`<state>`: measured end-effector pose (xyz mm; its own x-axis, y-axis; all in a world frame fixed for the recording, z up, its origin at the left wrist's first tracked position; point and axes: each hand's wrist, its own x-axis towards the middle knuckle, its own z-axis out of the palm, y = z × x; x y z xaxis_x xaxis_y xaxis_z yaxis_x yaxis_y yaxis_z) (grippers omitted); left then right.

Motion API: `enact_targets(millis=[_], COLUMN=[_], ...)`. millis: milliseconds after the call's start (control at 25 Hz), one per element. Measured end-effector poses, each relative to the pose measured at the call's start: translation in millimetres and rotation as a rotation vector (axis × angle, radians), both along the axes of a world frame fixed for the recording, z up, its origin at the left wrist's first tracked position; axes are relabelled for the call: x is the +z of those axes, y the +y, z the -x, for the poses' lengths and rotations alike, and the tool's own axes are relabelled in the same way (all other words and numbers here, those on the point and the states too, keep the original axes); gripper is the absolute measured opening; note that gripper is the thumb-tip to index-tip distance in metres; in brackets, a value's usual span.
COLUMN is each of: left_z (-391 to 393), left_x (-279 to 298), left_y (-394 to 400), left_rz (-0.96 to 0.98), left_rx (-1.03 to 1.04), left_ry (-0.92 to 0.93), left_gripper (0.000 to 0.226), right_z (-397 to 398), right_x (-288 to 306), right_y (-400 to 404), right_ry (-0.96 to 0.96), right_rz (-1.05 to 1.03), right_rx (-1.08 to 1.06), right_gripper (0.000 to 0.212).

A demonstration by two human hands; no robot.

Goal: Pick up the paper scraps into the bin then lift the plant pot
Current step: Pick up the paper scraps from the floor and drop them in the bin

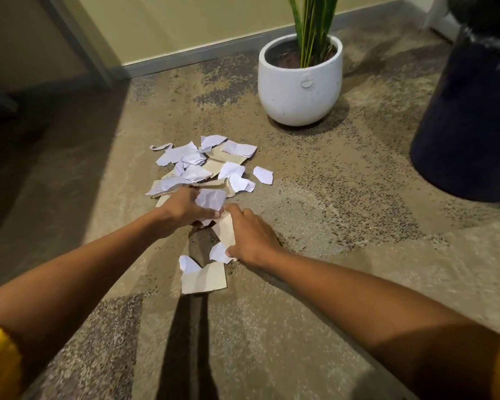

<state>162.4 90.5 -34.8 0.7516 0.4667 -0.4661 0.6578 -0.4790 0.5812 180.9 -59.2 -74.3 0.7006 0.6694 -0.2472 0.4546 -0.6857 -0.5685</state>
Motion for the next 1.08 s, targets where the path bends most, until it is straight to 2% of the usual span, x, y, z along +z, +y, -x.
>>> enact_targets(millis=[120, 200, 360, 440, 560, 640, 760, 960, 1080], left_z=[-2, -3, -4, -5, -9, -11, -17, -54, -90], left_x=[3, 7, 18, 19, 24, 28, 40, 82, 114], left_y=[2, 5, 3, 2, 1, -1, -7, -55, -94], left_rz=[-0.025, -0.009, 0.029, 0.087, 0.109, 0.113, 0.104, 0.203, 0.255], left_rx=[0.043, 0.071, 0.136, 0.177, 0.201, 0.229, 0.239, 0.232, 0.157], left_ry=[-0.020, -0.055, -0.143, -0.173, -0.170, -0.192, -0.259, -0.473, -0.563], left_gripper=[0.062, 0.060, 0.079, 0.082, 0.058, 0.047, 0.038, 0.017, 0.036], right_z=[-1, -4, -6, -6, -14, -25, -46, -82, -97], right_x=[-3, -4, -3, -5, -2, 6, 34, 112, 156], right_y=[-2, -3, -4, -3, -10, -20, -43, -91, -119], right_ry=[0.050, 0.075, 0.033, 0.036, 0.133, 0.178, 0.169, 0.020, -0.114], right_rz=[0.028, 0.054, 0.074, 0.079, -0.010, -0.073, -0.133, -0.300, -0.437], right_rx=[-0.067, -0.043, 0.059, 0.062, -0.030, -0.075, -0.089, -0.164, -0.256], right_gripper=[0.064, 0.058, 0.049, 0.042, 0.037, 0.047, 0.051, 0.035, 0.034])
